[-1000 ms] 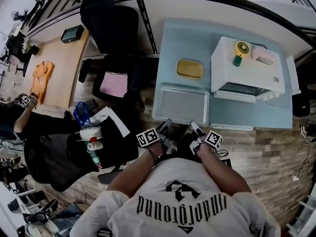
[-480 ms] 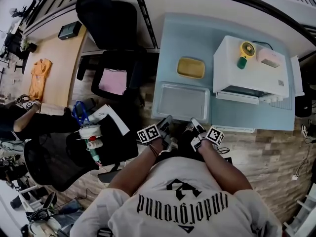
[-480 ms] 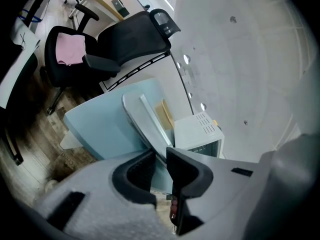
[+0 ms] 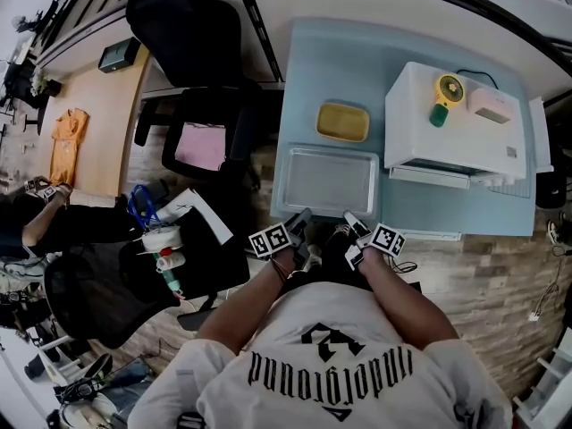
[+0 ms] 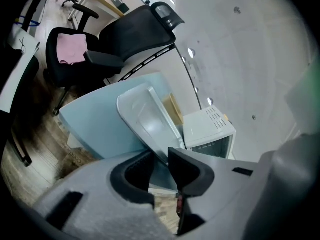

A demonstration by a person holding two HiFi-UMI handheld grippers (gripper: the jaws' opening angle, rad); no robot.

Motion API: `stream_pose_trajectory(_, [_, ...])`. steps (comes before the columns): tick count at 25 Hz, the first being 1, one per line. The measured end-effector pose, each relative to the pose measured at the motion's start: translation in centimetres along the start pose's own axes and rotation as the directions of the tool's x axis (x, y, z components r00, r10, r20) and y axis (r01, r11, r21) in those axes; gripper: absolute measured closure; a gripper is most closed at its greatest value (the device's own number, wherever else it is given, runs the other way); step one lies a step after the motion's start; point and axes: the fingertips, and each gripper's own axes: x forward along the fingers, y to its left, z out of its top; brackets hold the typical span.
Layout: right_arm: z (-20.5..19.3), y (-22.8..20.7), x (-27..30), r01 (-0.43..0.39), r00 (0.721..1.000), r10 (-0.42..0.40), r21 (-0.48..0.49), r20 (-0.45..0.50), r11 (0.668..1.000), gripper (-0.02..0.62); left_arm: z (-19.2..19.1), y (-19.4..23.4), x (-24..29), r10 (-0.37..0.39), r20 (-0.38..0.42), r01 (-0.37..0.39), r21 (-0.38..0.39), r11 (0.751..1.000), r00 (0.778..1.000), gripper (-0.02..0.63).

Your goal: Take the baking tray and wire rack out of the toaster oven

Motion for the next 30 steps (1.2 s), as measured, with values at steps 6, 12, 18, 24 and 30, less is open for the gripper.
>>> stream_pose_trajectory(6, [-0.7,-0.9,0.4,0.063,0.996,-0.067,-0.073,-0.051,0.995,0.459,-0.9,1.2,0.2,0.053,-0.048,-0.050,0.060,0.997,0.997,0.489])
stream_pose_trajectory(12, [-1.1,-0.9,0.3,0.100,0.987,-0.116,-0.144,-0.107,0.985,0.426,-1.7,1.1,0.1,0.105,-0.121,-0.084,0.163,0.983,0.987,0.466])
stream_pose_trajectory(18, [-2.1,-0.9,0.0,0.119,0.973,-0.155,-0.205,-0.170,0.971,0.390,-2.2,1.0,-0.3,0.133,-0.153,-0.097,0.224,0.970,0.979,0.451])
stream_pose_trajectory(24, [-3.4,-1.3,-1.0,0.151,0.958,-0.209,-0.276,-0.197,0.949,0.374,-2.8,1.0,-1.3,0.134,-0.167,-0.092,0.236,0.967,0.977,0.446])
stream_pose_trajectory(30, [-4.2,-0.3,-1.9,0.144,0.959,-0.211,-0.317,-0.189,0.938,0.373,-2.4,-0.4,-2.4,0.109,-0.157,-0.060,0.289,0.955,0.982,0.446])
